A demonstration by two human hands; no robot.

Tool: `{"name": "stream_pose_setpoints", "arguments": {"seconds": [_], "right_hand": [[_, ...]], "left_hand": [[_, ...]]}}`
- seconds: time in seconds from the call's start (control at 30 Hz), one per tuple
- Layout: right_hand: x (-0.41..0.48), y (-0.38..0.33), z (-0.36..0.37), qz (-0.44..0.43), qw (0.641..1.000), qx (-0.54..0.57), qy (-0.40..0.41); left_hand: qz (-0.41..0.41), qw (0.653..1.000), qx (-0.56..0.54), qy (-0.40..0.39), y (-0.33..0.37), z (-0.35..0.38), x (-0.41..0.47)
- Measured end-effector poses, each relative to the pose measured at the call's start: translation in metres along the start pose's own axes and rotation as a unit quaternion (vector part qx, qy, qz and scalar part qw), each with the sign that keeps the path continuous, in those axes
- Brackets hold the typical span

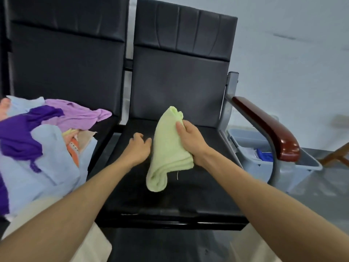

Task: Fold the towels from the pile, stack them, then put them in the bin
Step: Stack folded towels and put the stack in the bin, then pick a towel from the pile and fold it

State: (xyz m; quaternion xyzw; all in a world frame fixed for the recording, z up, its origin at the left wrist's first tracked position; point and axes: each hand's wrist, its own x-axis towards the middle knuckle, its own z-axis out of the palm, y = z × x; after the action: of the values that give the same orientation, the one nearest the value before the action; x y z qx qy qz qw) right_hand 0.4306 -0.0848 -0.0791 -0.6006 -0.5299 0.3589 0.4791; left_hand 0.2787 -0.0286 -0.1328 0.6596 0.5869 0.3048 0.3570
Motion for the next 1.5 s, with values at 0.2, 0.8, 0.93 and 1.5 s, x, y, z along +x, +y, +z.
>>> {"name": "stream_pose_setpoints", "arguments": {"seconds": [0.2, 0.8, 0.93, 1.5], "right_hand": [[0.003, -0.025, 0.003, 0.033, 0.979, 0.202, 0.017], [0.137, 0.079, 0.009, 0.104, 0.981, 0.138, -0.091], [0.188, 0.088, 0.018, 0.099, 0.986, 0.119, -0.054], [0.149, 0.083, 0.073, -0.039, 0.947, -0.314, 0.053]], "left_hand": [[-0.155, 0.873, -0.417, -0.198, -0.006, -0.028, -0.017], [0.050, 0.977, 0.202, 0.049, -0.034, -0.018, 0.120], [0.041, 0.980, 0.187, 0.056, -0.042, -0.004, 0.168], [0.021, 0.996, 0.052, 0.071, -0.060, -0.028, 0.132]]}}
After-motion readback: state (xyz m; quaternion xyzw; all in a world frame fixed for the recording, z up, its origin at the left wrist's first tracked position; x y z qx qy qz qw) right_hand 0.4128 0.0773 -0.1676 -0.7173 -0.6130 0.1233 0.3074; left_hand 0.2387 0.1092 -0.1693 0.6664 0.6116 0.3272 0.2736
